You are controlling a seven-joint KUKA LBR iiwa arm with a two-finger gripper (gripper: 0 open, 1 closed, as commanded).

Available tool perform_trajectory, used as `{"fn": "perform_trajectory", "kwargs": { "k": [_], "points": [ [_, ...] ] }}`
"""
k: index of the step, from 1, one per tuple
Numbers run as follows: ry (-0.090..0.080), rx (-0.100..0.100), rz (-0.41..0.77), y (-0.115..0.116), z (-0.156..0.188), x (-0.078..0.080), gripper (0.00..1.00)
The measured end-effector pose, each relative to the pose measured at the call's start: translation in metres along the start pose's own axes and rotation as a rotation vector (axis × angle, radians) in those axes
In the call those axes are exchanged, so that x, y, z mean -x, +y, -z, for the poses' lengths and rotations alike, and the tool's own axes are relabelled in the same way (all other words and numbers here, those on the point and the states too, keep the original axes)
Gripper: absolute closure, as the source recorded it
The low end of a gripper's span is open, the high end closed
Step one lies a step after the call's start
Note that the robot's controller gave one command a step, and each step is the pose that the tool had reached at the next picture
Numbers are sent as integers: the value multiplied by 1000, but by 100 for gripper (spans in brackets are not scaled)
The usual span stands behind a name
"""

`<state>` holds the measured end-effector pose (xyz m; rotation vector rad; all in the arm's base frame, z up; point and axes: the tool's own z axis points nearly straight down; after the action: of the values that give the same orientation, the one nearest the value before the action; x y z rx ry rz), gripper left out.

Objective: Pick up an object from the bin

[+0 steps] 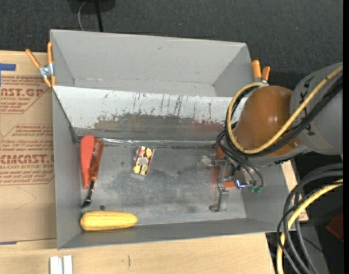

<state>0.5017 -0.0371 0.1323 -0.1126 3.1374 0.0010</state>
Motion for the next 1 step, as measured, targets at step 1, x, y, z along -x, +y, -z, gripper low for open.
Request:
{"fn": "perform_trajectory", "kwargs": {
  "k": [1],
  "points": [
    [2,0,121,-46,-41,-21,0]
  ]
}}
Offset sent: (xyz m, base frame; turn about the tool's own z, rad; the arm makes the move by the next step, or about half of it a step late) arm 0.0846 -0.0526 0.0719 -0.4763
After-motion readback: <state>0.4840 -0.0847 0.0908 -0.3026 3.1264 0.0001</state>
